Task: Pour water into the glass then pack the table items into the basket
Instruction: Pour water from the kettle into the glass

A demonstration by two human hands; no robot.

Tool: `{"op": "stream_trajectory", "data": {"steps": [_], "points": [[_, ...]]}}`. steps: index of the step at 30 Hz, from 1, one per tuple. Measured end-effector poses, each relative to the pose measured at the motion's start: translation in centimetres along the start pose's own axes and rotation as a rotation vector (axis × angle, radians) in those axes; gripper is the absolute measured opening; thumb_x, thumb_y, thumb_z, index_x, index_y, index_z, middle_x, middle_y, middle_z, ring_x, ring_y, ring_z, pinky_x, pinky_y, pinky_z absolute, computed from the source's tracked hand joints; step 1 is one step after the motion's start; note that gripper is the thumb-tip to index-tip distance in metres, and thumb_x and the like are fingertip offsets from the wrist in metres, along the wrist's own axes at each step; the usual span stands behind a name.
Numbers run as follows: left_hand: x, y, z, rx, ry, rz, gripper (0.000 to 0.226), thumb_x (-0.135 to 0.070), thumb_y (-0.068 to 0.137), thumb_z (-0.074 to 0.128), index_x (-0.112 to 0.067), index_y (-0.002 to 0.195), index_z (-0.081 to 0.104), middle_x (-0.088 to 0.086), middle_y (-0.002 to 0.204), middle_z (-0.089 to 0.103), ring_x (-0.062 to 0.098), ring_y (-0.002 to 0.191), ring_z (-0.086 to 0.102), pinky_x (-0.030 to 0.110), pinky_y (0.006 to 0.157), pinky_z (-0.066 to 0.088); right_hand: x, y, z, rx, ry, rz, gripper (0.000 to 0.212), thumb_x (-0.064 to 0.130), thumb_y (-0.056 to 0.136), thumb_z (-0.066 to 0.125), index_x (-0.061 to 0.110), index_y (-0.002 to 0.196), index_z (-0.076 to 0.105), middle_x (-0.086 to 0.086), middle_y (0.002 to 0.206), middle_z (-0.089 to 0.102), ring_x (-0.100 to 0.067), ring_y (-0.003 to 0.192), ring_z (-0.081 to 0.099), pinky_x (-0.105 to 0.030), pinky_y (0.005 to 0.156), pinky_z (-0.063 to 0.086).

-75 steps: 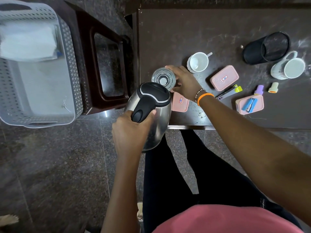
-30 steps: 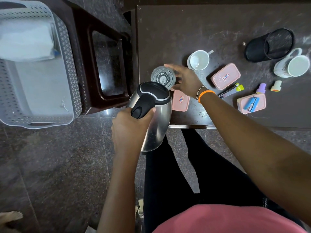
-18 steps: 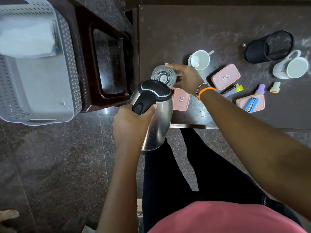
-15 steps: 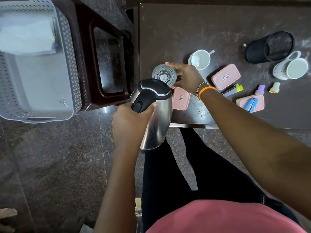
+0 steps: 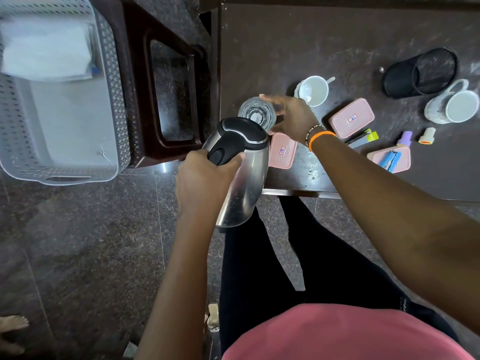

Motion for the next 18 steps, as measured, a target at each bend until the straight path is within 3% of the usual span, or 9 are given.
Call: {"op": "stream_trajectory", "data": {"steps": [9,13,18], "points": [[-0.56,-0.12,-0.11,-0.002,0.005,-0.01,0.041,-0.051,0.066,0.071,-0.02,0.054,0.046,-0.009,0.055,0.052,0.016,0.056,0.054,0.023,0.052,0.036,0.16,0.06,-0.08,-0.005,-0.031,0.003,0.079,-0.008,0.061,0.076,0.02,0.131,0.051,-0.003,0.129,0.061,-0.019,0.106,0.065,-0.029,0.093,0.052],[-0.72,-0.39,-0.09,0.009,0.016,-0.021,0.041,-0.054,0.066,0.07,-0.02,0.06,0.05,-0.006,0.062,0.057,0.021,0.066,0.06,0.028,0.06,0.044,0.15,0.04,-0.04,0.004,-0.012,0.007,0.079,-0.007,0.062,0.076,0.02,0.131,0.051,-0.003,0.129,0.061,-0.019,0.108,0.065,-0.035,0.095,0.053],[-0.84,-0.16,-0.46,0.011,0.003,-0.02,0.039,-0.052,0.068,0.072,-0.019,0.059,0.053,-0.006,0.061,0.059,0.015,0.062,0.059,0.026,0.056,0.043,0.15,0.0,-0.03,0.004,0.023,0.011,0.079,-0.011,0.06,0.074,0.019,0.13,0.052,-0.002,0.129,0.061,-0.017,0.107,0.064,-0.026,0.091,0.052]]}}
Point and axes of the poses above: each hand's wrist, its own y-axis towards the middle knuckle, its own z-axis out of the palm, x = y × z, the point moved 2 cm from there along y, towards the middle knuckle
